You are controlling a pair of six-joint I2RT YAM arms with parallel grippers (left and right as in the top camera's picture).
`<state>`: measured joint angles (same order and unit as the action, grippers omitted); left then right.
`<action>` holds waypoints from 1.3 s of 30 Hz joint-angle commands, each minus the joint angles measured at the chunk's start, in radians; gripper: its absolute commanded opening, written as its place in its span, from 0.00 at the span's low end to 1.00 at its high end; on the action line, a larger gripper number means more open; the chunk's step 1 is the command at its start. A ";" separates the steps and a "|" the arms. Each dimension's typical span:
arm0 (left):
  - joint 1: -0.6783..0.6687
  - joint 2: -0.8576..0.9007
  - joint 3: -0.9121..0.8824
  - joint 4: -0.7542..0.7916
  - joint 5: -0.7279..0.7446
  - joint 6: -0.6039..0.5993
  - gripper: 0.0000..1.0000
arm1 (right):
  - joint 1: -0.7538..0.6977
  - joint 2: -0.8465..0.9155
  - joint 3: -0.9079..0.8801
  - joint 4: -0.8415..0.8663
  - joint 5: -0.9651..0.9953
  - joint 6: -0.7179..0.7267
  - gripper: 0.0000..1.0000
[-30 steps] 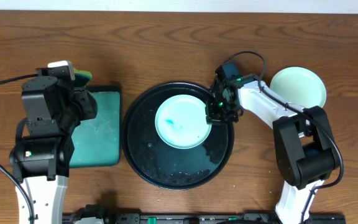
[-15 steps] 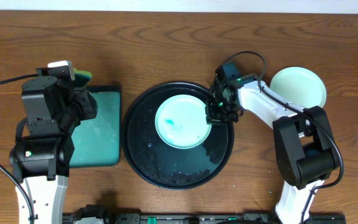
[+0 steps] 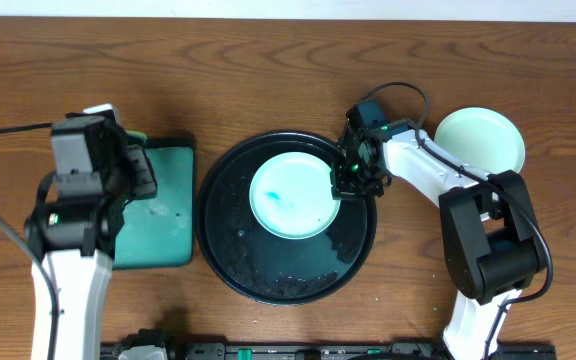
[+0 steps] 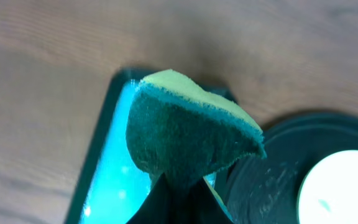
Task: Clean dirty plates on tray and stack at the side
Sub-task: 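Carry the sponge with the left gripper onto the green plate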
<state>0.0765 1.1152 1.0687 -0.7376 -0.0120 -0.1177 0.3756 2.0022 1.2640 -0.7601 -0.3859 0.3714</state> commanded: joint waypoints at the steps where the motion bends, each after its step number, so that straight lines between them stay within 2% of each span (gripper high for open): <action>1: -0.001 0.109 0.015 -0.035 -0.037 -0.153 0.07 | 0.038 0.070 -0.029 0.000 -0.024 -0.013 0.01; 7: -0.001 0.259 0.015 -0.093 0.024 -0.195 0.07 | 0.043 0.070 -0.029 -0.014 -0.024 -0.013 0.01; 13: -0.003 0.263 0.016 -0.079 0.320 -0.194 0.07 | 0.076 0.070 -0.029 -0.010 -0.027 -0.013 0.01; 18: -0.045 0.259 0.016 -0.082 0.432 -0.194 0.07 | 0.124 0.070 -0.029 -0.001 -0.068 0.003 0.01; 24: -0.177 0.267 0.016 -0.066 0.421 -0.195 0.07 | 0.188 0.070 -0.029 0.038 -0.063 0.022 0.01; 28: -0.264 0.307 0.016 -0.047 0.321 -0.211 0.07 | 0.198 0.070 -0.029 0.050 -0.056 0.048 0.01; 39: -0.333 0.652 0.016 0.007 0.201 -0.275 0.08 | 0.198 0.070 -0.029 0.047 -0.057 0.047 0.01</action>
<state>-0.2546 1.6928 1.0691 -0.7418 0.2352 -0.3580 0.5400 2.0113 1.2659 -0.7090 -0.4183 0.4103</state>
